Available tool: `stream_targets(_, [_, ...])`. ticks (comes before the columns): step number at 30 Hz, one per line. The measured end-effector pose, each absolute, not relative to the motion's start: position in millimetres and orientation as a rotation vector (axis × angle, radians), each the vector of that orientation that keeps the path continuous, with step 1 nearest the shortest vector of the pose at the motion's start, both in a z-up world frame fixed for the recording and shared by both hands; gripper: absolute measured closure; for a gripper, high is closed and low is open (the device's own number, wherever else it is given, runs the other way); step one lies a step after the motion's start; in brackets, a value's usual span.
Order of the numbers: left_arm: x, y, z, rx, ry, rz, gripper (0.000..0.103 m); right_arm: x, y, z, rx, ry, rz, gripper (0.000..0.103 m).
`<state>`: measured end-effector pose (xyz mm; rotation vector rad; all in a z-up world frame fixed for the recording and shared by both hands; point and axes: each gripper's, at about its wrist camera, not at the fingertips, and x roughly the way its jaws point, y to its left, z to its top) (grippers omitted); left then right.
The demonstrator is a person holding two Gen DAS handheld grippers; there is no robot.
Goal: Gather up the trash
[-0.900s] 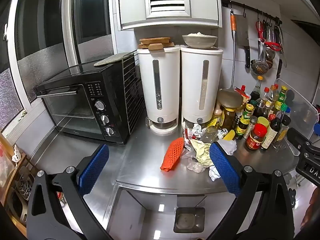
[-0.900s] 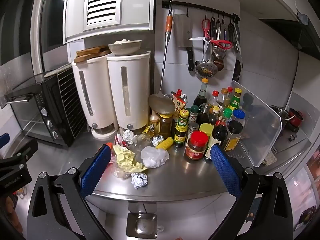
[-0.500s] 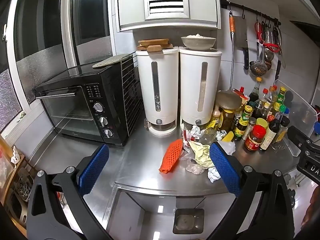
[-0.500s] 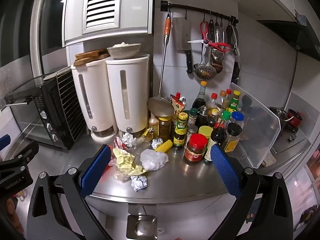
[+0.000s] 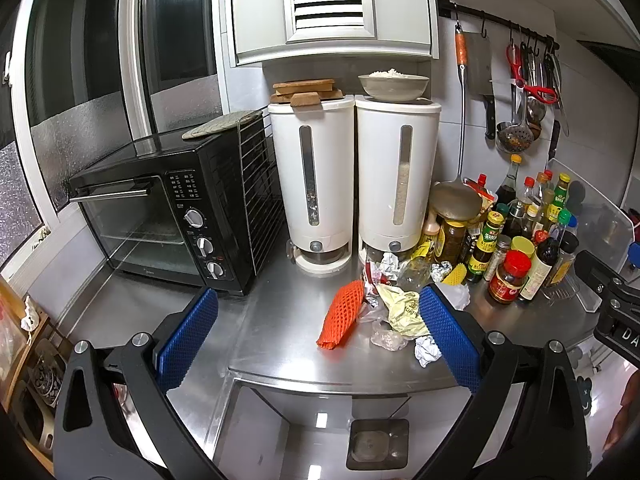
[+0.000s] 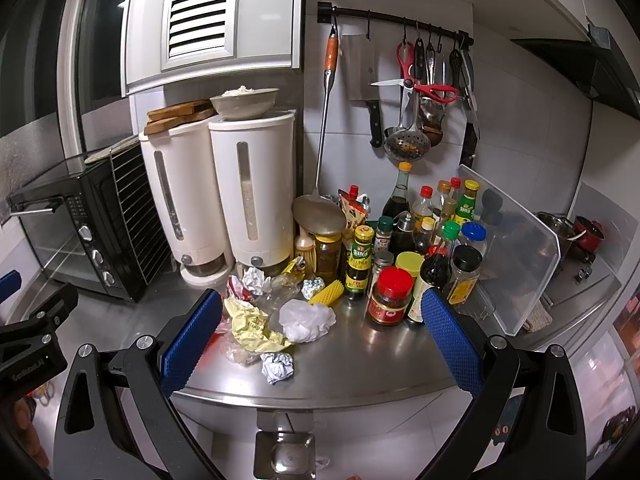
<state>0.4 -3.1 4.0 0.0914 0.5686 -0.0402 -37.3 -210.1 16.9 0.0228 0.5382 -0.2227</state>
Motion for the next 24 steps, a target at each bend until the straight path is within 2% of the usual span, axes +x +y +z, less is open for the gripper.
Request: stream_targets(24, [2.5, -3.3, 2.8, 0.091, 0.565, -0.034, 0.008, -31.9, -209.3, 14.3, 0.031, 0.542, -0.219, 0.003])
